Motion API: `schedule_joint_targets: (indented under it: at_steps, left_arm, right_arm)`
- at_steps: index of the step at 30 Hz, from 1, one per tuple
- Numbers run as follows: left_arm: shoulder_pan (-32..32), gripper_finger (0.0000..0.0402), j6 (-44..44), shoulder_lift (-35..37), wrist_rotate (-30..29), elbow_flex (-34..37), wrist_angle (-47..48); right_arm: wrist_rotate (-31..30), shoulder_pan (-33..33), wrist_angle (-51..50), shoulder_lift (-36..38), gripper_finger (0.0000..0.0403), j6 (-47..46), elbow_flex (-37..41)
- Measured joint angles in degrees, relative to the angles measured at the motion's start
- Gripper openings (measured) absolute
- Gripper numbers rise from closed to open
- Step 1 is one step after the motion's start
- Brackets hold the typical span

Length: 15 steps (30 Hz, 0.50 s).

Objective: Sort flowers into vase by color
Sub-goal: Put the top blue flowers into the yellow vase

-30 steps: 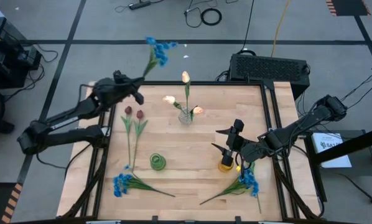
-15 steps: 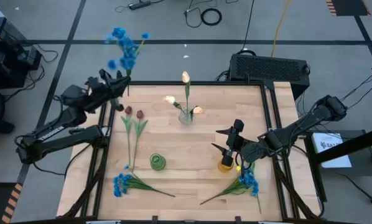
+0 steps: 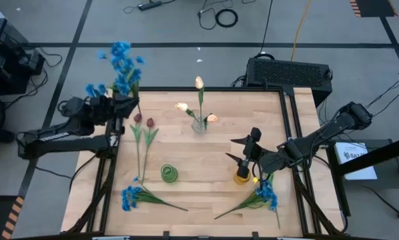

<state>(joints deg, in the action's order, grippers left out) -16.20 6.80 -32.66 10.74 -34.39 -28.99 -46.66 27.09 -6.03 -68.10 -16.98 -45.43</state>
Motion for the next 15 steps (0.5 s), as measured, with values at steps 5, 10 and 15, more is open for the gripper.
schedule_joint_targets:
  at_steps: [5,10,15]
  left_arm:
    - [8.04,0.0020,-1.99,-4.02,0.00,0.00,-5.19]
    - [15.79,0.0017,-5.02,-10.00,-0.23,0.00,-11.55]
    - [21.64,0.0017,-6.83,-17.25,-1.00,0.00,-19.17]
  right_arm:
    - [0.24,0.00,8.19,0.00,0.0253,3.01,0.00]
    - [2.31,0.00,19.90,0.00,0.0253,7.52,0.00]
    - [11.24,0.00,34.29,-0.02,0.0253,15.10,0.00]
